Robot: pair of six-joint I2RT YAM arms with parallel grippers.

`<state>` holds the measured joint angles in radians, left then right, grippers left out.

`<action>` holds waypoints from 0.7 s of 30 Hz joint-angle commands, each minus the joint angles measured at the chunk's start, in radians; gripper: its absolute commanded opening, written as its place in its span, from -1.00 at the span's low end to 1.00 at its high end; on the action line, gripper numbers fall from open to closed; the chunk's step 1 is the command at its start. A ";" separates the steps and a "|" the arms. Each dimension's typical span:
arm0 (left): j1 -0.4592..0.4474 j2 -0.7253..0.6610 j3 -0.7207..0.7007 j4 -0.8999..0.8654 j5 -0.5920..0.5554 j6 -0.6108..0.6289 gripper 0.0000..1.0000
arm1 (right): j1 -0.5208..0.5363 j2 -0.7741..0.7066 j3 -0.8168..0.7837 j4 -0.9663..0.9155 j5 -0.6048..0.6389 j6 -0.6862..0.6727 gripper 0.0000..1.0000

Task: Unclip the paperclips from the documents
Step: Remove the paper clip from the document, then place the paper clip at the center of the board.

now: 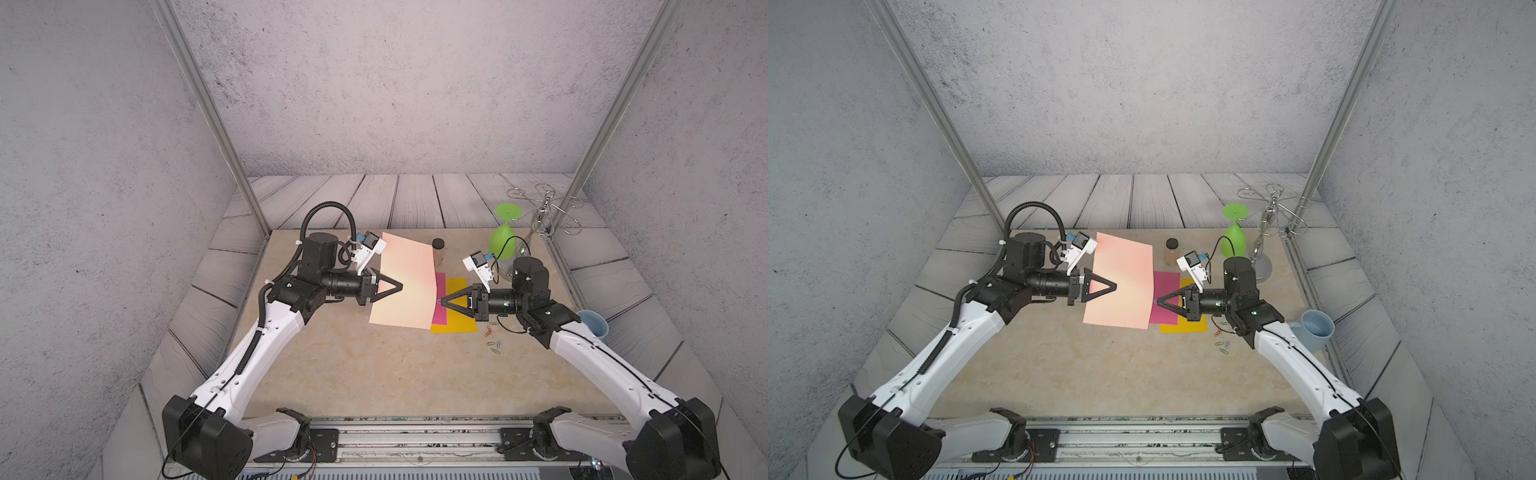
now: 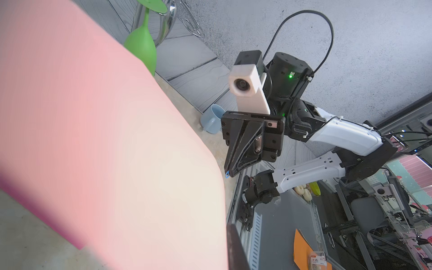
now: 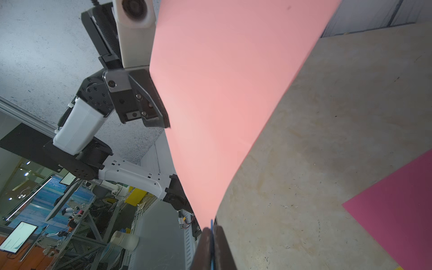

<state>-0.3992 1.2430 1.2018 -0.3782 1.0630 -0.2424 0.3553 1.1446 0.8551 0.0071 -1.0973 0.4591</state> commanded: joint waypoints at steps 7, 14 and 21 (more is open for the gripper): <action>0.011 -0.017 0.013 -0.027 -0.041 0.038 -1.00 | -0.104 -0.060 -0.070 -0.204 0.244 -0.058 -0.88; 0.012 -0.002 -0.003 -0.048 -0.085 0.060 -1.00 | -0.248 -0.026 -0.197 -0.269 0.446 0.016 -0.87; 0.016 0.015 -0.015 -0.058 -0.096 0.073 -1.00 | -0.338 0.085 -0.266 -0.284 0.534 0.060 -0.90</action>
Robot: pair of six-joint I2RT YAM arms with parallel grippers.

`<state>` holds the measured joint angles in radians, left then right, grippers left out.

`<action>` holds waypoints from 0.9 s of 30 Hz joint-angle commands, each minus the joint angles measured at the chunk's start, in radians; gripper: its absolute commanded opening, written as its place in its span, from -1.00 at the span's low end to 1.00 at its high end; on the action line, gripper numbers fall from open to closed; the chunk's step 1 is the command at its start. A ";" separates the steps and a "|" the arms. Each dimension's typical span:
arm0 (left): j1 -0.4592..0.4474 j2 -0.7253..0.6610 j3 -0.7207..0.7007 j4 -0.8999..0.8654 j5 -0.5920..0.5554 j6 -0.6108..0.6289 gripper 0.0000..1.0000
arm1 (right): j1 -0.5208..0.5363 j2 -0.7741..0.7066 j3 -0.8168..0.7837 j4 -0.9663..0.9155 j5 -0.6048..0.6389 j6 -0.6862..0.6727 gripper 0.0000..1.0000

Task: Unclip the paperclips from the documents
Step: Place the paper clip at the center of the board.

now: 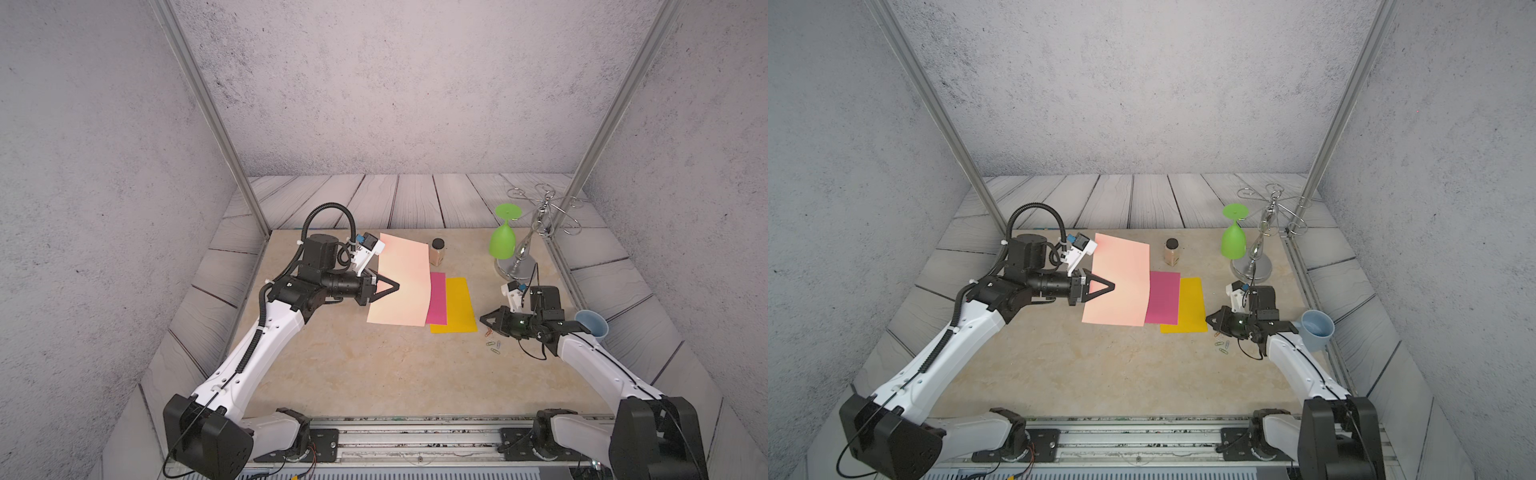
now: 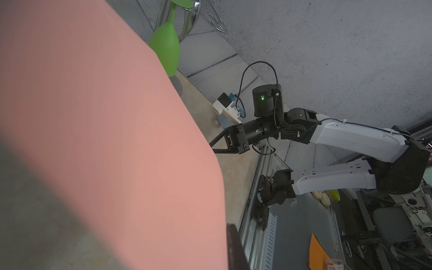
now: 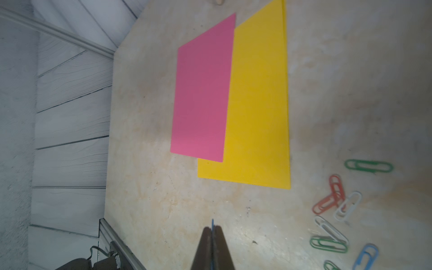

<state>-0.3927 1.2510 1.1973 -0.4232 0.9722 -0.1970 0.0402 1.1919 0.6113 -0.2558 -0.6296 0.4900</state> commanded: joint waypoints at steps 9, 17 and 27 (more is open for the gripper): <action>0.016 0.014 -0.015 -0.016 -0.017 0.036 -1.00 | -0.052 0.135 -0.056 -0.005 0.121 0.042 -0.90; 0.018 0.018 -0.012 -0.014 -0.017 0.034 -1.00 | -0.057 0.183 -0.062 -0.010 0.137 0.036 -0.88; 0.022 0.017 -0.008 -0.018 -0.027 0.029 -1.00 | -0.057 0.198 -0.036 -0.064 0.158 0.025 -0.75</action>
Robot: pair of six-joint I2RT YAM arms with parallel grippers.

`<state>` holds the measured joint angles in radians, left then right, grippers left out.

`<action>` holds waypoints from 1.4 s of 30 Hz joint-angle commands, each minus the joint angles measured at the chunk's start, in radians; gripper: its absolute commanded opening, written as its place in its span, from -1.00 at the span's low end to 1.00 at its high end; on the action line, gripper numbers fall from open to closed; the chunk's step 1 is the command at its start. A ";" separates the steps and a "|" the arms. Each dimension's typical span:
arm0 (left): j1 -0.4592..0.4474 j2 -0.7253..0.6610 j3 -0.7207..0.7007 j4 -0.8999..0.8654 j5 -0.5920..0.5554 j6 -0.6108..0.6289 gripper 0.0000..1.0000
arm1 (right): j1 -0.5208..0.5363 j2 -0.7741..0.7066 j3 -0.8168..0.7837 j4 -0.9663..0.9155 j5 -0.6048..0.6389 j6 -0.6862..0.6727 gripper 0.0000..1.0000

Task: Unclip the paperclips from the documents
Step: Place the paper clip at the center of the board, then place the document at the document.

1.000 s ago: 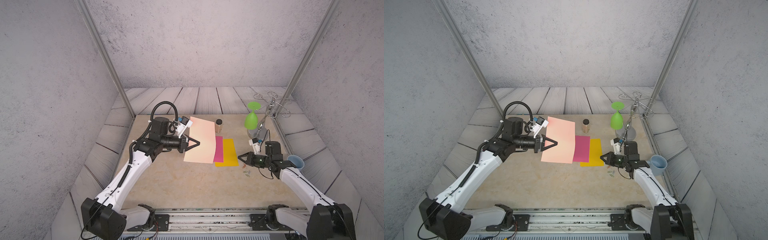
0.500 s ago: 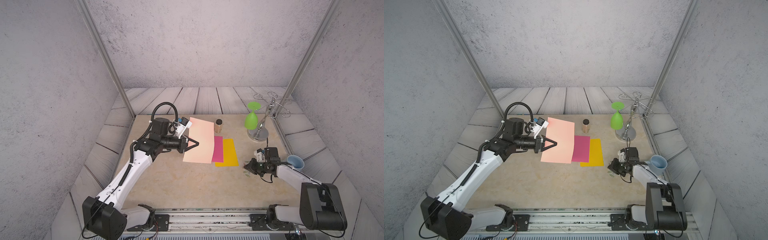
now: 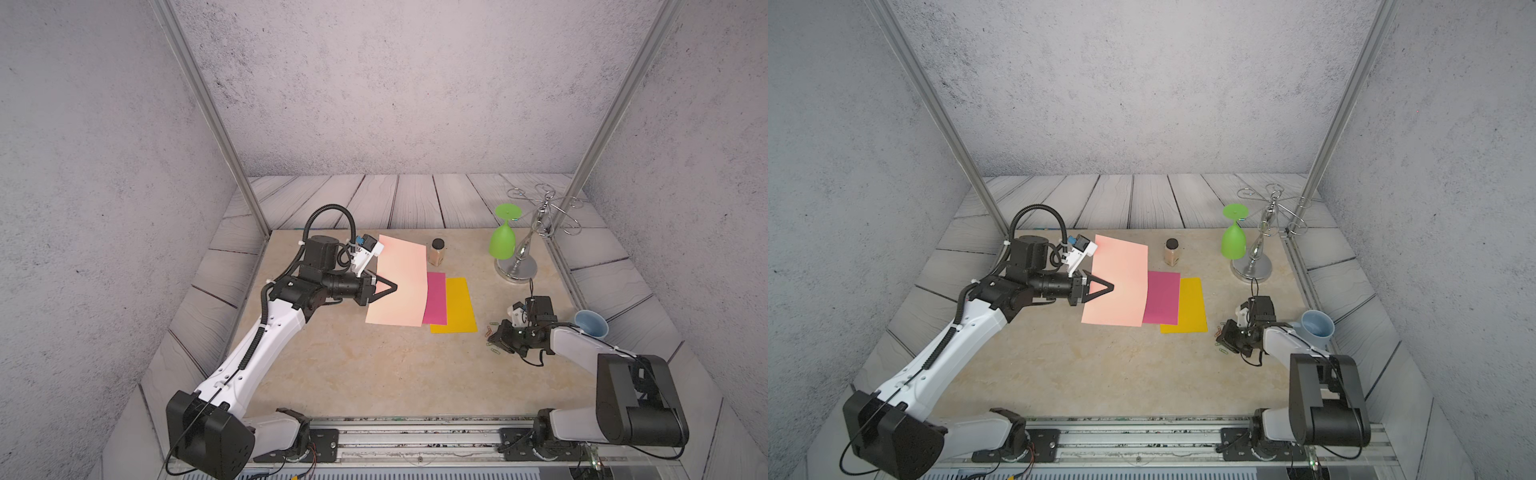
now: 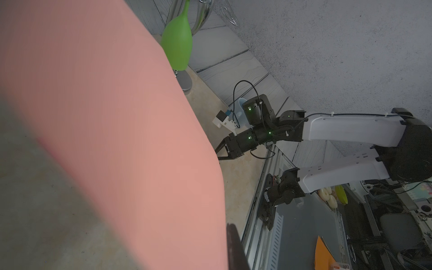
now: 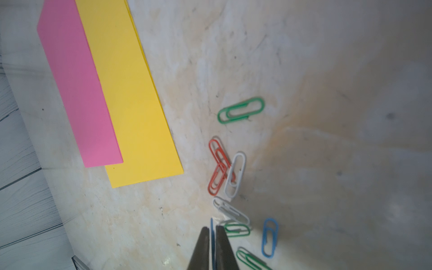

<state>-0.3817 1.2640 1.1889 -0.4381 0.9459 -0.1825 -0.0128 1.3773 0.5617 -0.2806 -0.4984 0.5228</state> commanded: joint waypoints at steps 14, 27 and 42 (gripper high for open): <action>0.017 0.021 0.015 -0.018 -0.038 0.007 -1.00 | -0.003 -0.068 0.054 -0.125 0.042 -0.038 -0.36; 0.018 0.133 0.035 0.001 -0.052 -0.013 -1.00 | -0.002 -0.184 0.137 -0.233 -0.071 -0.084 0.40; 0.020 0.522 0.164 0.013 -0.042 -0.008 -1.00 | -0.002 -0.247 0.203 -0.301 -0.134 -0.089 0.56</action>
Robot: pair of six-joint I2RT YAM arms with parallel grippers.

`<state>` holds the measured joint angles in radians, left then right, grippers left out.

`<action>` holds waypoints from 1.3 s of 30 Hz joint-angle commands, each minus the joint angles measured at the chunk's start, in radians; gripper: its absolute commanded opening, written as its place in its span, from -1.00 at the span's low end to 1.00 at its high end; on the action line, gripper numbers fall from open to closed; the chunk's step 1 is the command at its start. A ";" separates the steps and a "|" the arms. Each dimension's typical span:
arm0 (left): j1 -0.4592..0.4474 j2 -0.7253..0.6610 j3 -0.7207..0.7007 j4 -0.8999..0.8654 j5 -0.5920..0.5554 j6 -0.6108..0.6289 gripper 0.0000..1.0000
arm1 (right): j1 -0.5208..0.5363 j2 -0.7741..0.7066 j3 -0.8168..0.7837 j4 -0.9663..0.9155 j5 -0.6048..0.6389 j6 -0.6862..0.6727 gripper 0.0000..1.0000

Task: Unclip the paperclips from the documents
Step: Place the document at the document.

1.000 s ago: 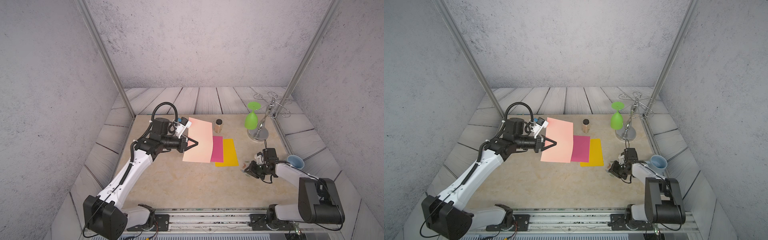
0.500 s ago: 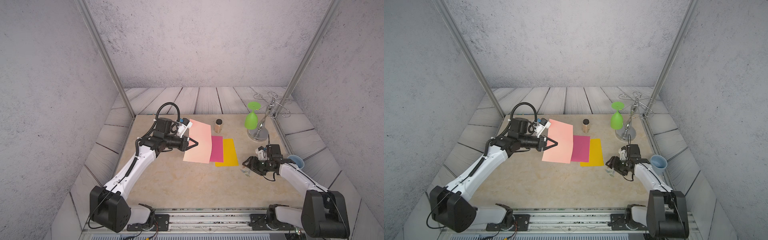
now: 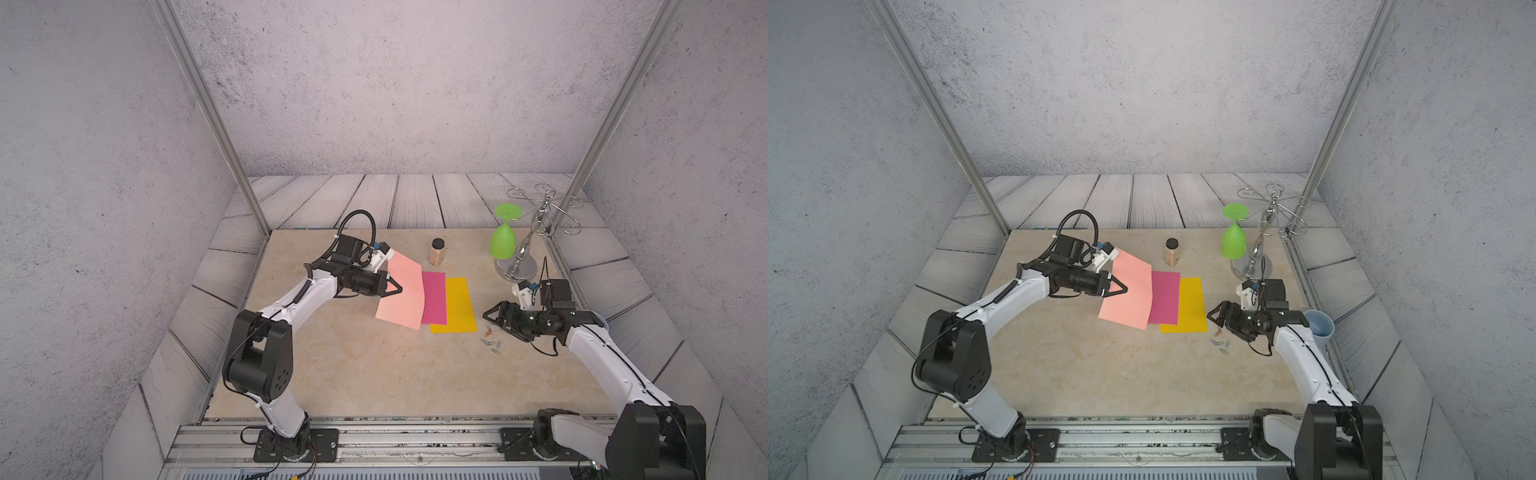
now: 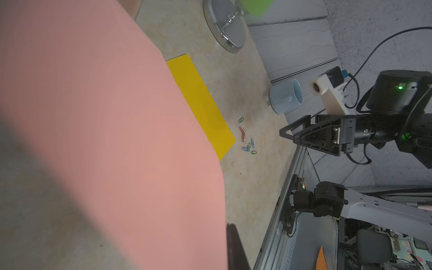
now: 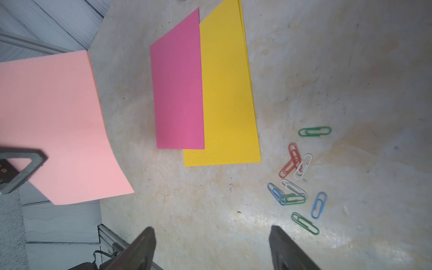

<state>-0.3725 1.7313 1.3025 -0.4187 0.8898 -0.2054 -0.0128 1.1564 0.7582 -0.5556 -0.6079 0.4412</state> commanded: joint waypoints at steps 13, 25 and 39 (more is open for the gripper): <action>0.041 0.302 0.172 -0.104 -0.048 0.035 -1.00 | -0.001 -0.057 -0.013 -0.036 -0.039 -0.016 0.58; 0.080 0.361 0.178 -0.148 -0.199 0.000 -1.00 | -0.002 -0.060 -0.013 -0.027 -0.056 -0.018 0.62; 0.089 0.348 0.167 -0.168 -0.343 -0.034 -0.21 | -0.003 -0.053 -0.013 -0.023 -0.059 -0.030 0.66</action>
<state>-0.2913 2.0804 1.4620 -0.5648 0.5934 -0.2337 -0.0128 1.1191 0.7547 -0.5724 -0.6544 0.4339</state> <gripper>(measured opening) 0.377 0.829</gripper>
